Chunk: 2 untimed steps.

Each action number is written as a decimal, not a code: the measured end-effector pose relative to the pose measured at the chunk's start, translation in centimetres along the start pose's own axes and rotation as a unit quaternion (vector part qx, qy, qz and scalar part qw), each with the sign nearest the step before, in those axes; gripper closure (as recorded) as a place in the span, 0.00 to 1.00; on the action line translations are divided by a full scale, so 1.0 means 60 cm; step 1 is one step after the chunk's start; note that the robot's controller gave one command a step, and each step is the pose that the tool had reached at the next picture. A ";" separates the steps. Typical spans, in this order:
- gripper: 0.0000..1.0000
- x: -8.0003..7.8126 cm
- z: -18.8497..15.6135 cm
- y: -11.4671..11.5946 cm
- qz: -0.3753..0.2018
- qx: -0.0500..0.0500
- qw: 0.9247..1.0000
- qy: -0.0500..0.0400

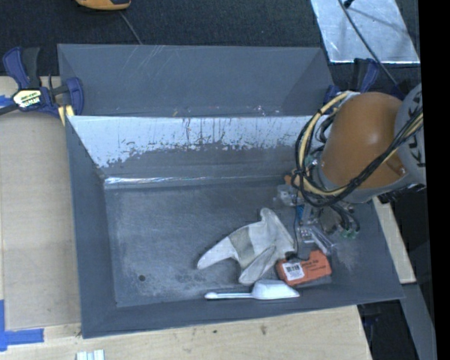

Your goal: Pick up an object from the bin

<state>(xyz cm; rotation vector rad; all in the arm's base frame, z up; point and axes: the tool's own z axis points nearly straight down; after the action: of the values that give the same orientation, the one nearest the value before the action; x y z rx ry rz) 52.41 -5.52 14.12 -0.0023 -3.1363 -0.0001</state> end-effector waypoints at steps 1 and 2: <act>0.00 -0.003 -0.008 0.000 -0.001 0.000 1.000 -0.004; 0.00 -0.025 0.058 0.027 -0.129 0.002 0.992 -0.008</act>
Offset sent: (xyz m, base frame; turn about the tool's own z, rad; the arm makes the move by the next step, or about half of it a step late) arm 0.0200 0.0296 -0.0712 -0.4493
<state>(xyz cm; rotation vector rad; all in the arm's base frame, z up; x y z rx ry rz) 53.89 -3.90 10.63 0.4036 -3.1255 0.0041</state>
